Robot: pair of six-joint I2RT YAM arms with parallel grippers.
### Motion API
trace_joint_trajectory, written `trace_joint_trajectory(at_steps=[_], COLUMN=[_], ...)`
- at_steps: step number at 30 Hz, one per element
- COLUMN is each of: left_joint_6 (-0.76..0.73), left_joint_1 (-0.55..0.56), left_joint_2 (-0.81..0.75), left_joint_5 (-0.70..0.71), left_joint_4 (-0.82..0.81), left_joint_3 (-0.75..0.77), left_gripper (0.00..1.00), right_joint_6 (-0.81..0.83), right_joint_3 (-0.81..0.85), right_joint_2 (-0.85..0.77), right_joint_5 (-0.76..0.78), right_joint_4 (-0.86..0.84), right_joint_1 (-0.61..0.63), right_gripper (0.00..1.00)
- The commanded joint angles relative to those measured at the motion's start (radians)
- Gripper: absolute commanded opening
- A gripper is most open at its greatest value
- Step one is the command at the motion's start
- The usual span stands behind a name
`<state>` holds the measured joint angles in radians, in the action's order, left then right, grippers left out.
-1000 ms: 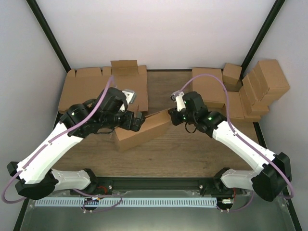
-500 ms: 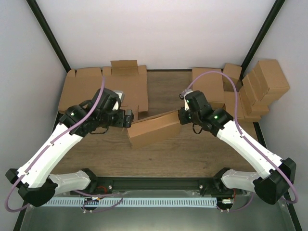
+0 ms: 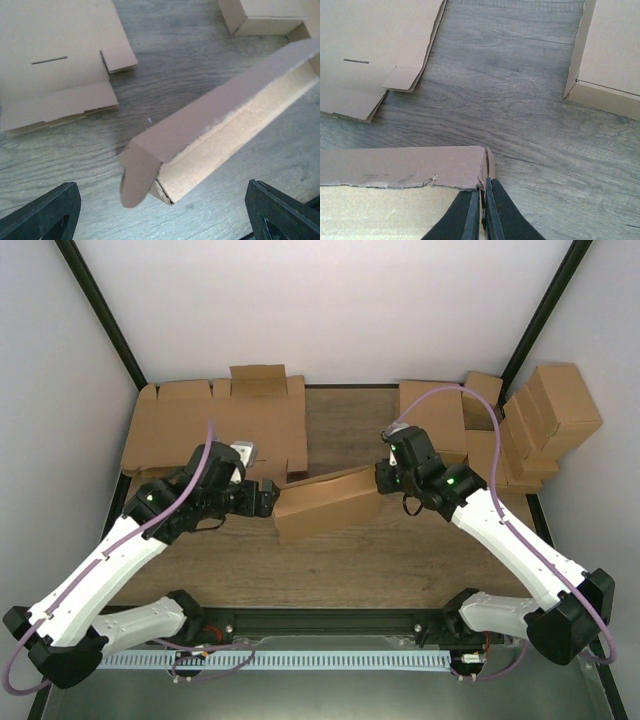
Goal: Fold the paper box
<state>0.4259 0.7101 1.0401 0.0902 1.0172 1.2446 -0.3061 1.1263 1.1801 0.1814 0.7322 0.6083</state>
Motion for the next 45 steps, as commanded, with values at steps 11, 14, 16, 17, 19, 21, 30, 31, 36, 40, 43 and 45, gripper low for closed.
trace_joint_trajectory(at_steps=[11, 14, 16, 17, 19, 21, 30, 31, 36, 40, 43, 45], left_joint_6=[0.091, 0.101, 0.101, 0.102, 0.101, 0.099, 0.111, 0.116, 0.134, 0.149, 0.150, 0.155], left_joint_1=[-0.004, -0.004, -0.003, -0.002, -0.002, -0.003, -0.001, 0.000, -0.001, -0.002, -0.003, -0.002], left_joint_2=[-0.055, -0.061, -0.055, -0.051, -0.041, -0.032, 0.018, 0.024, 0.024, 0.024, 0.028, 0.032], left_joint_5=[0.008, 0.001, -0.003, 0.001, 0.004, 0.002, 0.056, 0.068, 0.112, 0.119, 0.116, 0.109], left_joint_4=[-0.048, -0.056, -0.056, -0.054, -0.055, -0.058, -0.083, -0.082, -0.091, -0.101, -0.100, -0.092], left_joint_3=[-0.133, -0.150, -0.151, -0.151, -0.150, -0.150, -0.169, -0.169, -0.181, -0.195, -0.189, -0.173], left_gripper=[0.84, 0.78, 0.73, 0.69, 0.66, 0.63, 0.59, 0.57, 0.32, 0.16, 0.06, 0.05], right_joint_6=[-0.021, -0.017, -0.015, -0.014, -0.011, -0.012, -0.001, 0.001, 0.002, -0.002, -0.006, -0.004], right_joint_3=[0.019, 0.013, 0.009, 0.008, 0.007, 0.007, -0.002, -0.007, -0.039, -0.072, -0.103, -0.122], right_joint_2=[0.023, 0.021, 0.022, 0.023, 0.024, 0.025, 0.023, 0.024, 0.020, 0.013, 0.002, -0.002], right_joint_5=[0.001, -0.004, -0.011, -0.013, -0.020, -0.023, -0.035, -0.039, -0.067, -0.097, -0.136, -0.179], right_joint_4=[-0.032, -0.039, -0.044, -0.045, -0.049, -0.051, -0.071, -0.077, -0.101, -0.133, -0.166, -0.186], right_joint_1=[-0.019, -0.019, -0.019, -0.019, -0.020, -0.018, -0.019, -0.019, -0.019, -0.019, -0.019, -0.018], right_gripper=[0.06, 0.06, 0.06, 0.06, 0.06, 0.06, 0.06, 0.07, 0.14, 0.23, 0.42, 0.55])
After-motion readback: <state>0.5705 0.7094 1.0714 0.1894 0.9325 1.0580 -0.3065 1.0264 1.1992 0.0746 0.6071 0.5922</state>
